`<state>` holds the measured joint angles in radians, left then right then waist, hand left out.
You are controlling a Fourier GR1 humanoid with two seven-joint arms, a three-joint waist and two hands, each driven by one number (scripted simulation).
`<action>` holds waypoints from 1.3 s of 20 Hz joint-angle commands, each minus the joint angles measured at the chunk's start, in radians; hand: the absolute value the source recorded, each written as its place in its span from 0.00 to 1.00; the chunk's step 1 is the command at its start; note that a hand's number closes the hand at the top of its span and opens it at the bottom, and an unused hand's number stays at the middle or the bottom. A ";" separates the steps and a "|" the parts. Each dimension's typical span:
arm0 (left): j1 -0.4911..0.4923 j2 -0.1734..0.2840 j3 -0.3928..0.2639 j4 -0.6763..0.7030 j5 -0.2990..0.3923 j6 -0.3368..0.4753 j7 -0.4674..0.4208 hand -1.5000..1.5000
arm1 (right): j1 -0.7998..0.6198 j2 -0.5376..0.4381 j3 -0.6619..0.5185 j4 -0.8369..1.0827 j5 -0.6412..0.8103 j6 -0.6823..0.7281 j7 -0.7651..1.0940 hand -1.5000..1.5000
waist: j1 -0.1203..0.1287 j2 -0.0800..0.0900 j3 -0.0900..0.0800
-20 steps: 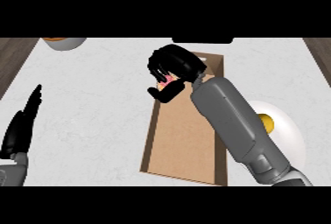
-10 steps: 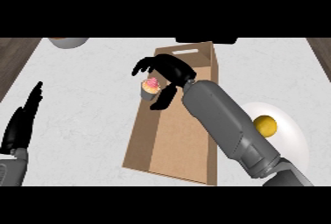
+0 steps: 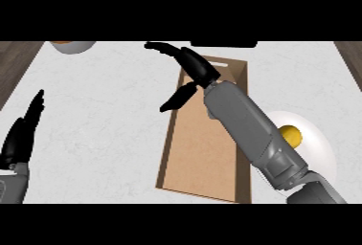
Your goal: Pick the cupcake from the plate and place it in the cardboard box
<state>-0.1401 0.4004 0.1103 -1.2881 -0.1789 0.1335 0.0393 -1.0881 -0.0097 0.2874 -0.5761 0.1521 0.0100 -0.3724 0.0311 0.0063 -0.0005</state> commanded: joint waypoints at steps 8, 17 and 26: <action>-0.015 -0.053 -0.024 -0.032 -0.043 0.042 0.049 0.50 | -0.036 -0.185 -0.249 0.114 -0.183 0.246 -0.122 0.00 | -0.015 0.002 0.001; -0.002 -0.039 -0.010 -0.066 -0.023 0.002 0.046 0.50 | -0.025 -0.429 -0.298 0.307 -0.137 0.357 -0.274 0.00 | 0.012 0.013 0.002; -0.004 -0.037 -0.001 -0.036 -0.023 -0.008 0.011 0.50 | -0.010 -0.663 -0.260 0.372 -0.062 0.551 -0.394 0.00 | 0.042 0.032 0.004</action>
